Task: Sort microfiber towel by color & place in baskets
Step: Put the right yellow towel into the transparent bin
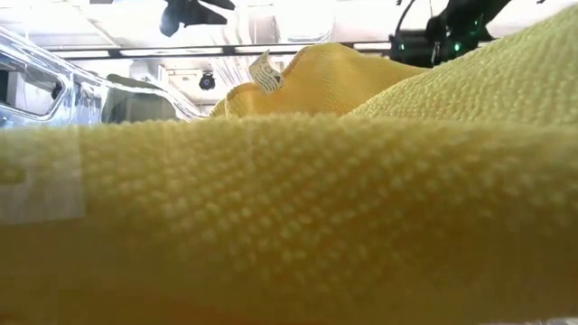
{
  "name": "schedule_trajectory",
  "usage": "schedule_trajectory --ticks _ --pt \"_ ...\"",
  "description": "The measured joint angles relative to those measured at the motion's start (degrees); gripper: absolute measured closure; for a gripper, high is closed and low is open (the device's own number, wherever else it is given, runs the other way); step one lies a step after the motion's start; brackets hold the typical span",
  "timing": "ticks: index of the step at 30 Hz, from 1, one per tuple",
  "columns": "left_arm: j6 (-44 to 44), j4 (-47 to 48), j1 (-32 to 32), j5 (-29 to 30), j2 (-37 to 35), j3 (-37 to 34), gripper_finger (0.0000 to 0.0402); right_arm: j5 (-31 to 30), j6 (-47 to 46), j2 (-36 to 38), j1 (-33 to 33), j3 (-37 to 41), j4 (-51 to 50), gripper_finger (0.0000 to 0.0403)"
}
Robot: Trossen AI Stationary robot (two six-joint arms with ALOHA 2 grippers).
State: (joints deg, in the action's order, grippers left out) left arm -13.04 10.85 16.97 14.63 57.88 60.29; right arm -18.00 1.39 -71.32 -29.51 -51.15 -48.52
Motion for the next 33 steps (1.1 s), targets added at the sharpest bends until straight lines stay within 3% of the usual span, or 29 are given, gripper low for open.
schedule_trajectory --ticks 8,14,20,33 --pt "3.5 -3.0 0.0 1.2 2.7 0.0 0.0240 0.7 -3.3 -1.6 -6.0 2.2 2.4 0.0314" --pt "7.9 -6.5 0.1 3.5 3.4 0.0 0.0240 7.3 -9.1 -1.6 -8.3 2.2 8.1 0.0313" --pt "11.1 -9.3 0.1 3.5 2.7 0.0 0.0240 7.5 -11.3 -3.4 -10.0 2.2 9.6 0.0308" --pt "11.1 -1.0 0.1 3.3 4.4 9.5 0.0240 7.5 -9.5 -16.6 -10.1 2.2 10.3 0.0278"
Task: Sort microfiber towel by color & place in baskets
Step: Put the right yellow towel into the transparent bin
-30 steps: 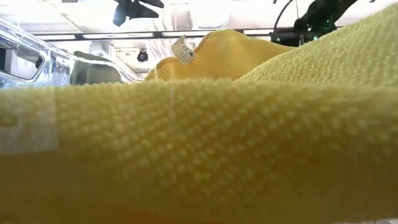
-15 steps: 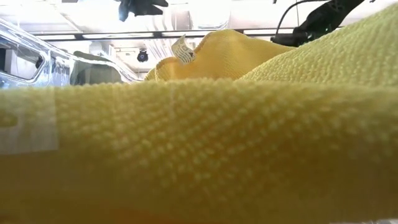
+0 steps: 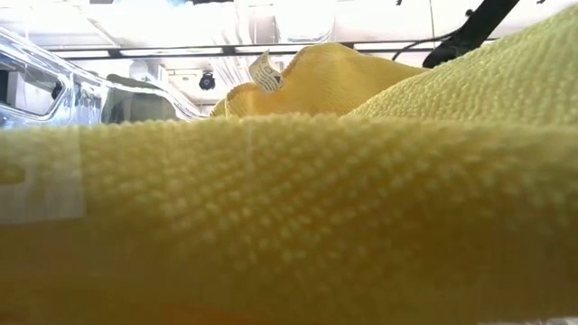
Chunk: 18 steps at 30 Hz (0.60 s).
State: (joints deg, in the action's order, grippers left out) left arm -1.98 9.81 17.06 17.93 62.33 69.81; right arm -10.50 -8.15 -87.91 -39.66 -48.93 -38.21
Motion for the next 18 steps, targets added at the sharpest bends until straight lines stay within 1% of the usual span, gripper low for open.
schedule_trajectory --ticks 4,8,13,18 --pt "0.0 5.1 0.0 -0.4 2.2 4.5 0.0240 -0.3 1.7 -2.8 0.0 -0.3 0.2 0.0278" --pt "1.4 7.7 -0.1 -0.5 5.2 8.3 0.0240 0.0 2.0 -4.9 0.0 -0.3 0.3 0.0278" --pt "7.5 8.2 -0.9 -0.9 9.9 11.6 0.0240 0.2 2.0 -6.1 0.0 -0.2 0.5 0.0278" --pt "10.9 9.7 -0.9 -0.9 13.4 14.4 0.0240 0.5 1.3 -6.1 0.0 -0.1 0.7 0.0287"
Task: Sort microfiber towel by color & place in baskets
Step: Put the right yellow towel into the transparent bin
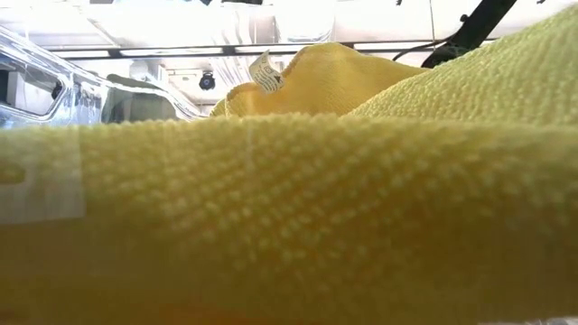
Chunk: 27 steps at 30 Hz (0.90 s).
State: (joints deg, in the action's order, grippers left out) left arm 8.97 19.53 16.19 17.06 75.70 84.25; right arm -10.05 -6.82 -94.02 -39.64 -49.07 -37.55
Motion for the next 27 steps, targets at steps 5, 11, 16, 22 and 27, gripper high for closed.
schedule_trajectory --ticks 5,11,16,22,27 --pt "0.5 2.1 0.2 0.4 0.4 0.8 0.0240 0.5 -0.2 0.0 0.0 0.1 0.2 0.0322" --pt "-0.6 2.1 0.2 0.4 -1.2 0.5 0.0240 0.6 -0.3 0.7 0.0 0.1 0.8 0.0366" --pt "-1.6 3.2 0.1 0.4 -1.2 0.4 0.0240 1.0 -2.6 3.7 0.0 -0.2 0.7 0.0390" --pt "-6.2 9.7 0.1 3.3 -1.1 -1.3 0.0240 6.5 -6.2 13.0 0.3 -0.3 1.1 0.0393" --pt "-10.4 9.9 0.2 5.6 -1.2 -5.3 0.0240 9.3 -10.1 23.3 1.6 -0.3 2.4 0.0393"
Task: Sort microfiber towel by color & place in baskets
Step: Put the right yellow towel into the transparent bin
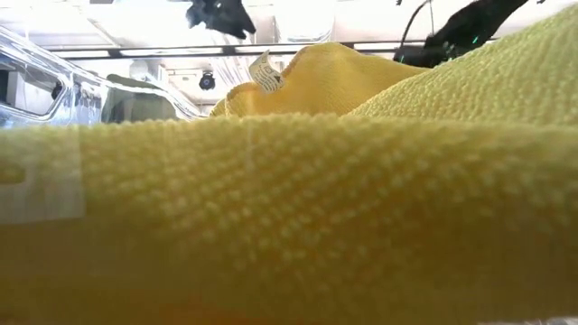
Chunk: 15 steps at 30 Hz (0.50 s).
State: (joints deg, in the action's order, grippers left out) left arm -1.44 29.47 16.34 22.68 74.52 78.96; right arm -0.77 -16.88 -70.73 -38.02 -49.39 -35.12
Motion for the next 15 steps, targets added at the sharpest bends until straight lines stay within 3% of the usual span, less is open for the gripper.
schedule_trajectory --ticks 5,15 --pt "-5.4 -0.2 0.0 0.2 0.0 -4.9 0.0240 5.1 -5.0 9.9 2.6 -0.3 2.0 0.0393" --pt "-15.7 -1.0 -0.1 0.7 0.0 -13.4 0.0240 5.8 -11.2 20.9 14.6 -7.9 2.0 0.0393"
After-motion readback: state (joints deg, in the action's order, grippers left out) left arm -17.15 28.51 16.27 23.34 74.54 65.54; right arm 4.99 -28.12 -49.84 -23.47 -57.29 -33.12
